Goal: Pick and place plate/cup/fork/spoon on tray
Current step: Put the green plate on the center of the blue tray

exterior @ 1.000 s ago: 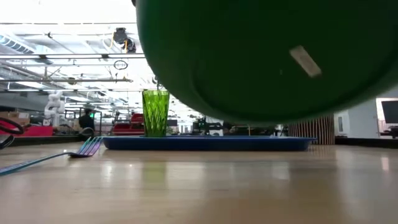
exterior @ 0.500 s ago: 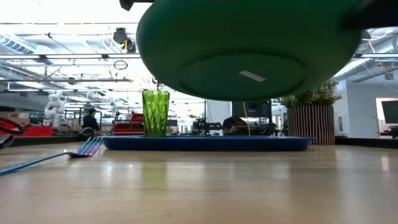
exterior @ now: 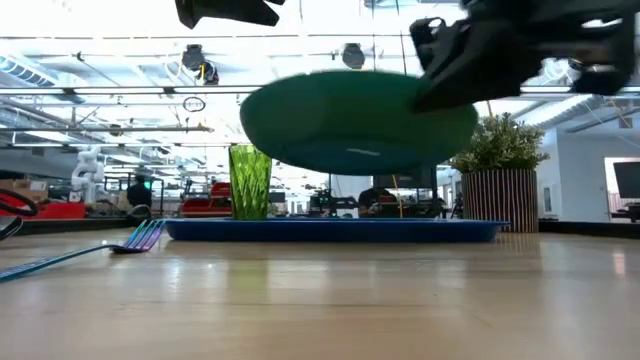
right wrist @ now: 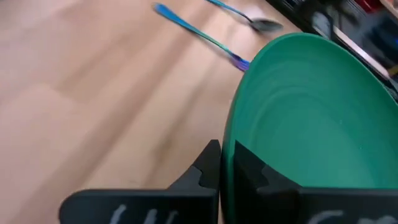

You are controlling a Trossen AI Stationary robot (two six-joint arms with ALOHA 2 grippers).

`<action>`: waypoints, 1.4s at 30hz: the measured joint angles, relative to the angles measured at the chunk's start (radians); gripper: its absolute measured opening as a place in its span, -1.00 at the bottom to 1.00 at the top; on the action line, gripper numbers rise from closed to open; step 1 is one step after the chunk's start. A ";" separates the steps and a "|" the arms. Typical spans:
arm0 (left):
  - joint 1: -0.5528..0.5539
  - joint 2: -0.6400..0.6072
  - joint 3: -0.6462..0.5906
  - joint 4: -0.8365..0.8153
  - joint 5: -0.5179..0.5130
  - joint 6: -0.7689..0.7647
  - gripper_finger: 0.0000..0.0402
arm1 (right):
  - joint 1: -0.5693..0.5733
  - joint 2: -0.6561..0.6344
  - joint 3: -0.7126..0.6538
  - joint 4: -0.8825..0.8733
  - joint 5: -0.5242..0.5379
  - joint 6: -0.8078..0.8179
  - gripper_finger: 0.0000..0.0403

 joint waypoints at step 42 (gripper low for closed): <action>0.041 0.000 0.000 -0.021 -0.084 0.037 -0.14 | -0.384 0.218 0.001 0.415 -0.006 0.113 -0.98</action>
